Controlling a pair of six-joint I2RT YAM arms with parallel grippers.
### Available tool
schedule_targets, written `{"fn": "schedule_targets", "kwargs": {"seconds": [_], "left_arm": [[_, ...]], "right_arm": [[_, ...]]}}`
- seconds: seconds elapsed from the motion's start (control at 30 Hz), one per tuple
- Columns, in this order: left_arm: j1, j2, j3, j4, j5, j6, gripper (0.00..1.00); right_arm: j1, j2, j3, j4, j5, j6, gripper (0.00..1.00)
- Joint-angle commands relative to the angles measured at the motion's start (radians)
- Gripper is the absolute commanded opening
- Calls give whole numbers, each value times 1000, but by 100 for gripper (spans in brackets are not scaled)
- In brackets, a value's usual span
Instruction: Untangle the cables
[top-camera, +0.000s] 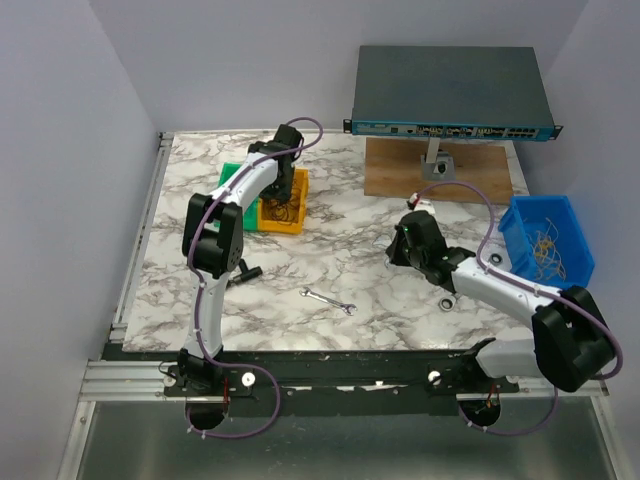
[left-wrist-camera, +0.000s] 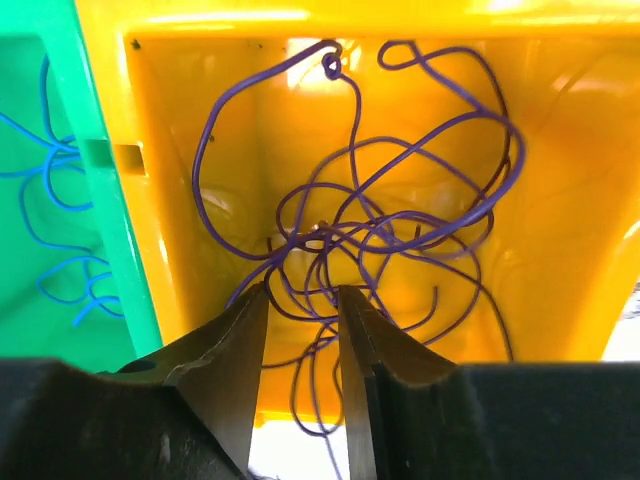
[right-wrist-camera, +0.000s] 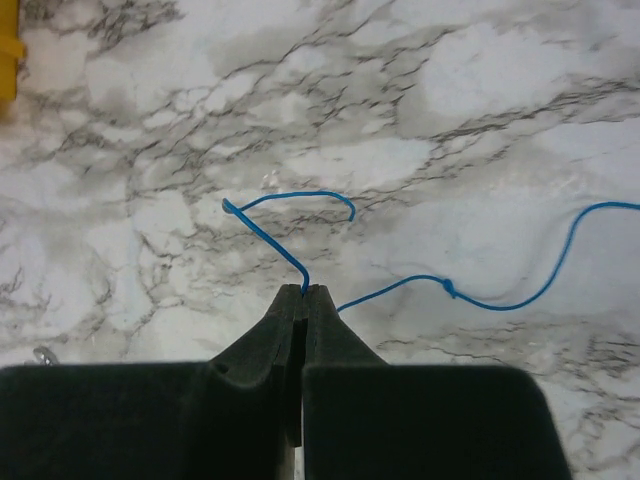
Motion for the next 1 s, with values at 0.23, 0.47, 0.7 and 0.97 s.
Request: {"fn": "schedule_targets", "kwargs": {"seconds": [0.23, 0.47, 0.7, 0.97], "left_arm": [[-9, -387, -222, 166, 61, -34, 62], [-24, -662, -464, 284, 146, -86, 96], [-123, -897, -825, 492, 224, -210, 99], [-250, -839, -998, 698, 386, -323, 98]], "right_arm": [[82, 133, 203, 10, -444, -73, 1], [78, 84, 236, -129, -176, -19, 94], [-7, -14, 162, -251, -47, -9, 100], [-130, 66, 113, -246, -50, 15, 96]]}}
